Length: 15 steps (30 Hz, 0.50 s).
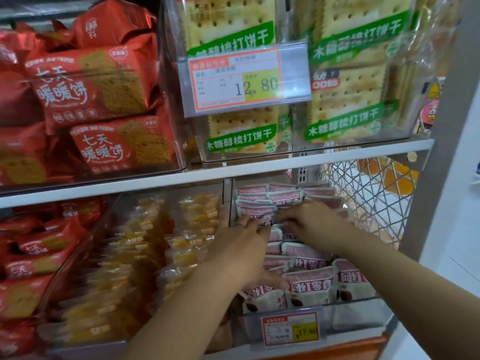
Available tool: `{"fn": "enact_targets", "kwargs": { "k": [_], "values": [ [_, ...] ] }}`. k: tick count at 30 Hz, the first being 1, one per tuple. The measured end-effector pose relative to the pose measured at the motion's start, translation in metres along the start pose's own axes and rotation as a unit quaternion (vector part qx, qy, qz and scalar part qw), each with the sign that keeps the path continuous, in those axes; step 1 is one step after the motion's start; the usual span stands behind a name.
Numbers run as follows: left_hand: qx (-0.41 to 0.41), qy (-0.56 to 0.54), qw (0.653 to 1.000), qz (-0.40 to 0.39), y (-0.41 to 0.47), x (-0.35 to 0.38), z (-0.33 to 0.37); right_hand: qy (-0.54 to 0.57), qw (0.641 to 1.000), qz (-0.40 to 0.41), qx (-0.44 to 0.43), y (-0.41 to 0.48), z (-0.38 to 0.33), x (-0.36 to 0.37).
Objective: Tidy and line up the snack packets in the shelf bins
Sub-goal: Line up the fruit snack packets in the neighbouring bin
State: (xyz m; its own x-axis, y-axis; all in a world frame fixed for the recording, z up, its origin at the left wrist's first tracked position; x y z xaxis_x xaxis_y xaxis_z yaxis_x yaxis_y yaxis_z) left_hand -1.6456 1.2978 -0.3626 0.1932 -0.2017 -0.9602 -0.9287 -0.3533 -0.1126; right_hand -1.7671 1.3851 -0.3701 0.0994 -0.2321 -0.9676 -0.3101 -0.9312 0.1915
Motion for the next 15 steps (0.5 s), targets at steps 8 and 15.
{"fn": "enact_targets", "kwargs": {
  "k": [8,15],
  "values": [
    [0.032,-0.016,0.999,0.035,-0.019,0.006,-0.008,0.04,0.994,-0.073,0.068,0.025,0.001,0.003],
    [0.042,-0.008,0.998,0.055,-0.024,0.008,-0.01,0.178,0.979,-0.071,0.063,0.028,-0.007,0.0]
  ]
}}
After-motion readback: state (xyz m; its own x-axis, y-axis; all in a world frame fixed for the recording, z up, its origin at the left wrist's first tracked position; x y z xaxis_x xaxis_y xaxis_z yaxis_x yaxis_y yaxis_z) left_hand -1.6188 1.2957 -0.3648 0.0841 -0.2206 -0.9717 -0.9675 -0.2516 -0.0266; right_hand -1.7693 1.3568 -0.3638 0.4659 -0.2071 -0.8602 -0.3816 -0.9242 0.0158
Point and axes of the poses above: each hand's wrist, its own y-axis towards the middle knuckle, its own x-axis out of the palm, z = x × y, the point moved 3 cm from there along y, towards the middle knuckle, and after that the axes turned 9 degrees about -x, right-handed, at the moved point
